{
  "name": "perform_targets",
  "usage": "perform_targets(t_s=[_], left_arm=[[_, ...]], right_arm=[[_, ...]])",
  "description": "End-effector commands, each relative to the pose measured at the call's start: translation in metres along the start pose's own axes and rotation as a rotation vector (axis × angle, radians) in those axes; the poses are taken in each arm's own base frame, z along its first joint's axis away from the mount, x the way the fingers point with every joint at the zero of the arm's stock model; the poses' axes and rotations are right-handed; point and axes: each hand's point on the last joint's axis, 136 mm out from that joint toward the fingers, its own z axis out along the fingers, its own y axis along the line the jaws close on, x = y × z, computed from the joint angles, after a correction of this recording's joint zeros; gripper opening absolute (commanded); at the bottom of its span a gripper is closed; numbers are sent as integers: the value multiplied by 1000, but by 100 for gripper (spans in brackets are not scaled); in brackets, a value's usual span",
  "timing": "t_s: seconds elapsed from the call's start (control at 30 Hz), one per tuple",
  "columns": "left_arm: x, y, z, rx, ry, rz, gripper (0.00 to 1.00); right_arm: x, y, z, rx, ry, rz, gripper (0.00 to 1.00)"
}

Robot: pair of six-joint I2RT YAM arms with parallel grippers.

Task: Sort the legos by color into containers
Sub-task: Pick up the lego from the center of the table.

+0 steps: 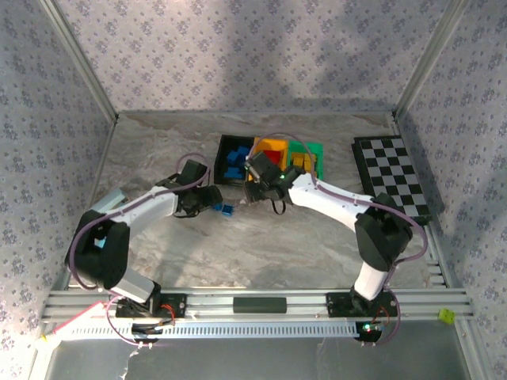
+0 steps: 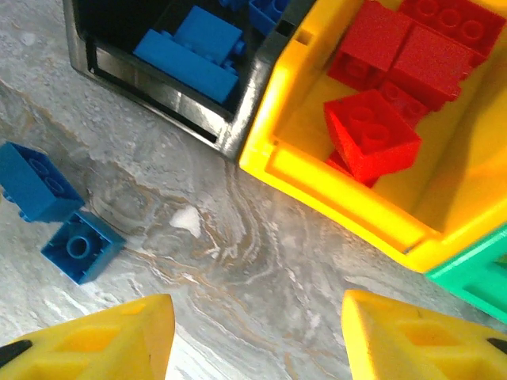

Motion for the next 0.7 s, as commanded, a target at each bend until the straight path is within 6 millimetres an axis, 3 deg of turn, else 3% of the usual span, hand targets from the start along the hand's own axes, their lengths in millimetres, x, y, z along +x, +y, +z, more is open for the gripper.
perform_targets(t_s=[0.0, 0.2, 0.47, 0.57, 0.67], left_arm=[[-1, 2, 5, -51, 19, -137, 72], [3, 3, 27, -121, 51, -337, 63], [5, -15, 39, -160, 61, -321, 47], [6, -16, 37, -165, 57, -309, 27], [5, -17, 31, -173, 32, -289, 16]], right_arm=[[-1, -7, -16, 56, -69, -36, 59], [13, -6, -25, 89, -127, -89, 59], [21, -8, -34, 148, -180, -156, 59], [24, -13, -36, 156, -193, -156, 59], [25, -17, -38, 155, -207, -143, 59]])
